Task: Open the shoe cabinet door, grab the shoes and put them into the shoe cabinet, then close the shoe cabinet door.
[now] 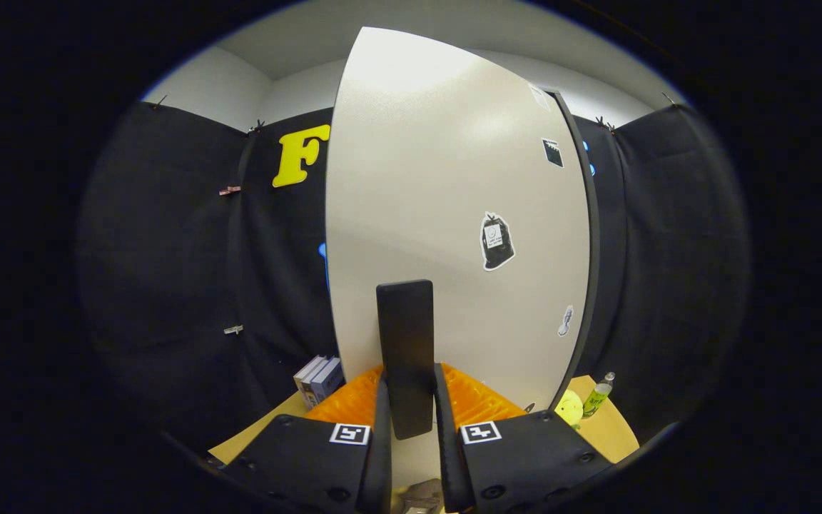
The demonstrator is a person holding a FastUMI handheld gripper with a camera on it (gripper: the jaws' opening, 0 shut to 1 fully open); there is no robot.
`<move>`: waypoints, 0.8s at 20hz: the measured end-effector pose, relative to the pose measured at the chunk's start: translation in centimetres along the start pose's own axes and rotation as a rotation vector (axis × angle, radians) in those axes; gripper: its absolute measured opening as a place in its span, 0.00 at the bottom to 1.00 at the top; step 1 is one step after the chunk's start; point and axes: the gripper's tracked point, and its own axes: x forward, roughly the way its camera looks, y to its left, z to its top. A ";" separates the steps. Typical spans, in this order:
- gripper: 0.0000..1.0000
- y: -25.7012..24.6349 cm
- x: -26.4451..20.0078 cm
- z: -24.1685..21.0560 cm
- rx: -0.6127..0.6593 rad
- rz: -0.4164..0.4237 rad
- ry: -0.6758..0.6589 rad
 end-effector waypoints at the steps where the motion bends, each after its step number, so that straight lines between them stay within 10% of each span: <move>1: 0.31 -0.6 -0.7 0.0 0.001 0.007 0.002; 16: 0.31 -12.0 -10.2 2.2 -0.017 -0.133 -0.037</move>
